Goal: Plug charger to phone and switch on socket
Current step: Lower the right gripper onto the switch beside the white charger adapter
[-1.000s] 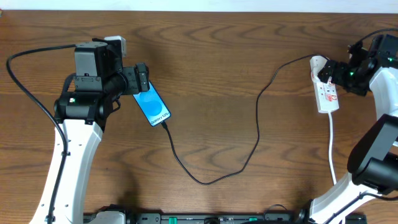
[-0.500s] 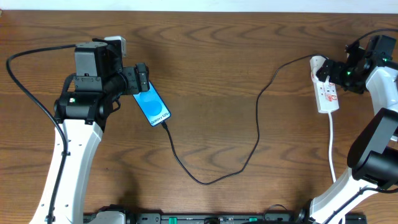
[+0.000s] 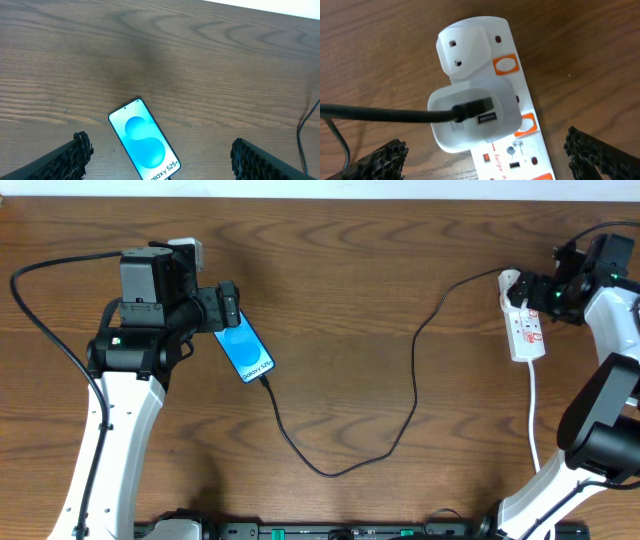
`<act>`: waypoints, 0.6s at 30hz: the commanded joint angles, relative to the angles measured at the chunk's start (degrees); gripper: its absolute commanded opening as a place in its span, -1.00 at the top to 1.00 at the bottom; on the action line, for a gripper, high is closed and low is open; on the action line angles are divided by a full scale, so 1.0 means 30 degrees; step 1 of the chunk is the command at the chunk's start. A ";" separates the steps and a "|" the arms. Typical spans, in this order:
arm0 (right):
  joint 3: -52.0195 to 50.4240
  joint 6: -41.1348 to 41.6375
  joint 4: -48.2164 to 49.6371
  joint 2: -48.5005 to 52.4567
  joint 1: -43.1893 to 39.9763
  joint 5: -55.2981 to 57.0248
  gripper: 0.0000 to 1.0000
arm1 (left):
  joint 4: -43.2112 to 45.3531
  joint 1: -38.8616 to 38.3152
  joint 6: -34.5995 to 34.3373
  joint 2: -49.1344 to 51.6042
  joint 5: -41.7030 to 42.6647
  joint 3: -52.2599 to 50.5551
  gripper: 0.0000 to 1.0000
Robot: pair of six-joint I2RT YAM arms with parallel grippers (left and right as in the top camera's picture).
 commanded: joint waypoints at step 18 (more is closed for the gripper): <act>-0.1945 -0.1392 0.2557 0.0248 0.0124 -0.2630 -0.99 | -0.0058 0.0000 0.0248 0.0015 -0.0262 -0.0015 -0.82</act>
